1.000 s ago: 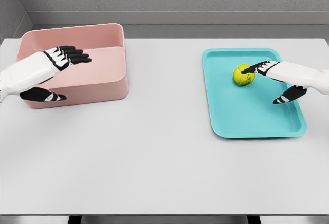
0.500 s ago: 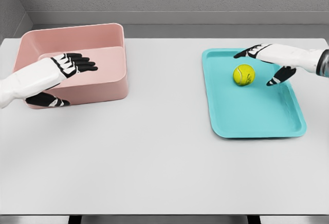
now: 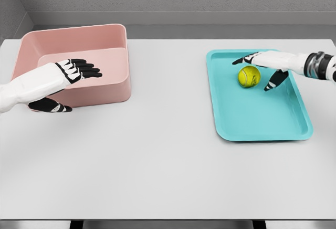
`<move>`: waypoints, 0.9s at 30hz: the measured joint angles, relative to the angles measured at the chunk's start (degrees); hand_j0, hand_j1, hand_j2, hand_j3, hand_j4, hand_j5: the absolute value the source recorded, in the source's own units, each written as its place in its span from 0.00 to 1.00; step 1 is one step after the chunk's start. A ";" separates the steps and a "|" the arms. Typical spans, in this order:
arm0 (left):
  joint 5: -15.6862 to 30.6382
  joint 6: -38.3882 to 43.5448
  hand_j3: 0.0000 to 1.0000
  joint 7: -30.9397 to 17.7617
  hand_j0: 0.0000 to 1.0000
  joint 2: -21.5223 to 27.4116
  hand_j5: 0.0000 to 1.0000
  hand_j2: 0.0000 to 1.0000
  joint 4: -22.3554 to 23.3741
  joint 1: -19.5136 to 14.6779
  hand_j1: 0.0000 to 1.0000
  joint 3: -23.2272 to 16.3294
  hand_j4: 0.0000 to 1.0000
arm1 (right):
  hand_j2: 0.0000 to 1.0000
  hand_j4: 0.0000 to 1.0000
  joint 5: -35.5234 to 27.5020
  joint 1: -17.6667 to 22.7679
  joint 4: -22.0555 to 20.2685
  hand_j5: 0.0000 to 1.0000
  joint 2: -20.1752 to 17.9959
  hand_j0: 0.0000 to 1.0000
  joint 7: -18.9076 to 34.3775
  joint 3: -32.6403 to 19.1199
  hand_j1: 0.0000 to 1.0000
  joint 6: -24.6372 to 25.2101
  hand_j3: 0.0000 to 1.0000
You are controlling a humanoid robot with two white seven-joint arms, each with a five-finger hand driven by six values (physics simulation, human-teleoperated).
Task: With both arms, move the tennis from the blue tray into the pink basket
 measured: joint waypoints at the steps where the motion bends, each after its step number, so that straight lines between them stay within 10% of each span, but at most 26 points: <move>1: 0.00 0.00 1.00 -0.01 1.00 0.01 1.00 1.00 0.00 0.00 1.00 0.01 1.00 | 1.00 1.00 0.10 -0.09 0.34 1.00 0.36 1.00 0.02 -0.01 1.00 0.00 1.00; 27: 0.51 0.00 1.00 -0.13 1.00 0.62 1.00 1.00 -1.62 0.70 1.00 0.02 1.00 | 1.00 1.00 0.73 -0.26 0.99 1.00 2.45 1.00 0.88 -0.03 1.00 -0.01 1.00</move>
